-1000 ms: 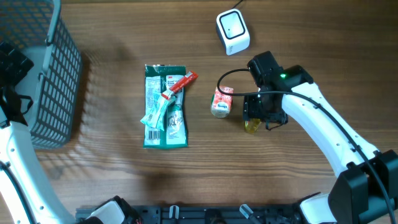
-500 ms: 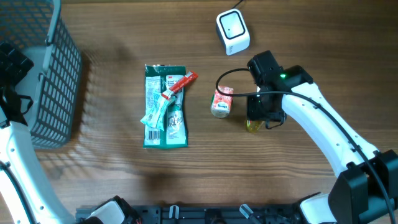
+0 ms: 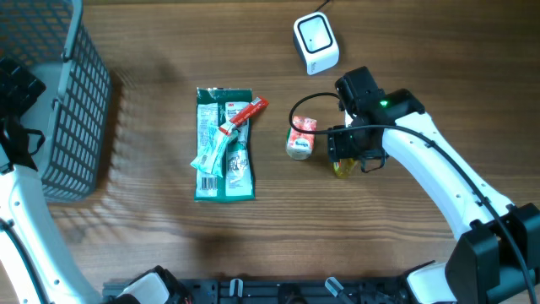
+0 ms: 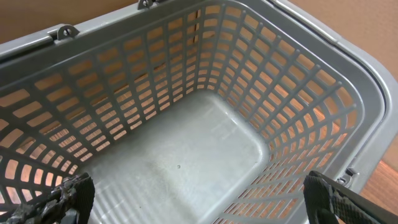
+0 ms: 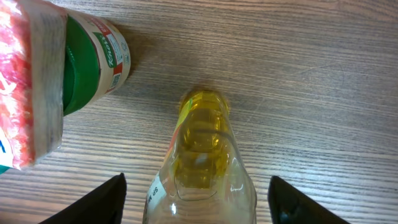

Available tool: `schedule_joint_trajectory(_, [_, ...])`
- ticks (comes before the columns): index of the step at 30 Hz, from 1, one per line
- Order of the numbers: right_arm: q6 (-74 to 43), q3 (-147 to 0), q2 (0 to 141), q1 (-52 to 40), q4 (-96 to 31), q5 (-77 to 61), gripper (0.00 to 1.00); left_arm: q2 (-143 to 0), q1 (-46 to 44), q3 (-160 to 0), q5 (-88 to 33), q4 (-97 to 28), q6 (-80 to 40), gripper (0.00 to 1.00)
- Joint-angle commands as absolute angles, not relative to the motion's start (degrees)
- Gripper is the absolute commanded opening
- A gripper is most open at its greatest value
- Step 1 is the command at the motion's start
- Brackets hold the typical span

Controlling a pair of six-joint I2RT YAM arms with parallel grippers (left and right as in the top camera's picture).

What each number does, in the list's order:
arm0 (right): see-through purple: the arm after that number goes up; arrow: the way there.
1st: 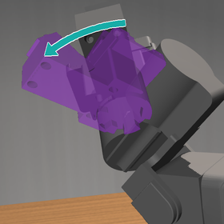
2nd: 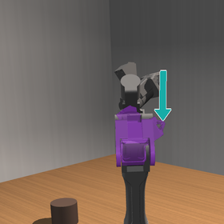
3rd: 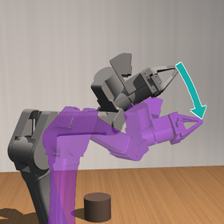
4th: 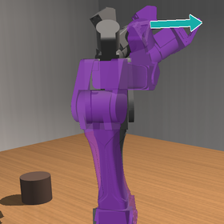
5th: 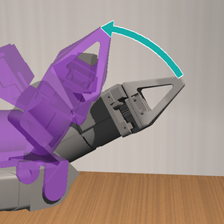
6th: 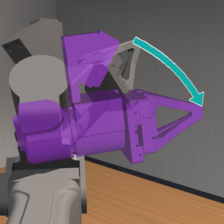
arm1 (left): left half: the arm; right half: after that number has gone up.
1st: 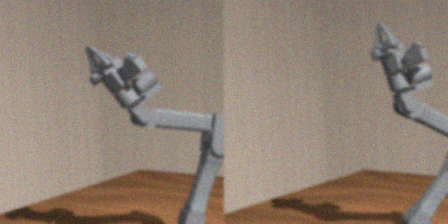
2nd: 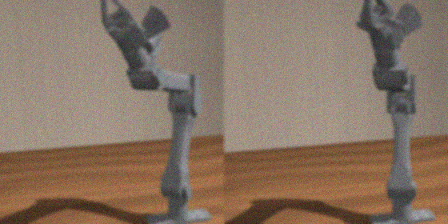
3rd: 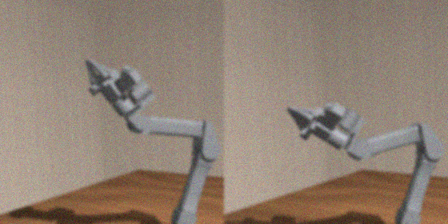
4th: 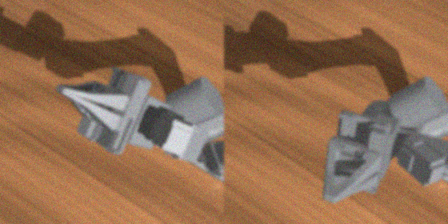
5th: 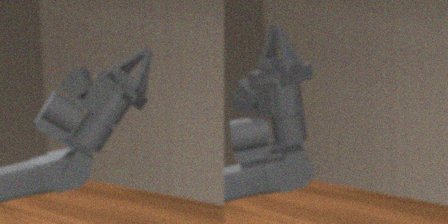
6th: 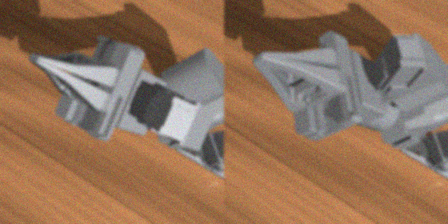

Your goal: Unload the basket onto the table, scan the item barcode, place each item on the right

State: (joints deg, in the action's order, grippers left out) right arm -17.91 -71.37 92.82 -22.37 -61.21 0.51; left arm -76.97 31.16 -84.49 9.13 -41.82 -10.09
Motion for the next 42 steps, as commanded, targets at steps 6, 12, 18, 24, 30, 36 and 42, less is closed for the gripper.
schedule_joint_trajectory(6, [-19.73,-70.74,93.45,-22.65,-61.34,1.45,0.64,-76.88,31.40,-84.82,8.84,-41.69,-9.02,1.00])
schedule_joint_trajectory(12, [-22.44,-70.74,93.45,-22.65,-62.19,1.48,0.64,-76.88,31.40,-84.82,8.82,-41.67,-9.02,1.00])
schedule_joint_trajectory(18, [-24.60,-70.74,93.45,-22.65,-62.61,1.45,1.00,-76.88,31.40,-84.82,8.84,-41.67,-9.02,1.00])
schedule_joint_trajectory(24, [-27.62,-70.74,93.45,-22.65,-63.68,1.50,0.88,-76.88,31.40,-84.82,8.84,-41.67,-9.02,1.00])
schedule_joint_trajectory(30, [-29.12,-70.74,93.45,-22.65,-62.83,1.93,0.74,-76.88,31.40,-84.82,8.84,-41.67,-9.02,1.00])
schedule_joint_trajectory(36, [-30.20,-70.74,93.45,-22.65,-62.54,1.96,0.71,-76.88,31.40,-84.82,8.82,-41.67,-9.02,1.00])
schedule_joint_trajectory(42, [-30.13,-70.74,93.45,-22.65,-61.93,1.93,0.70,-76.88,31.40,-84.82,8.82,-41.69,-9.02,1.00])
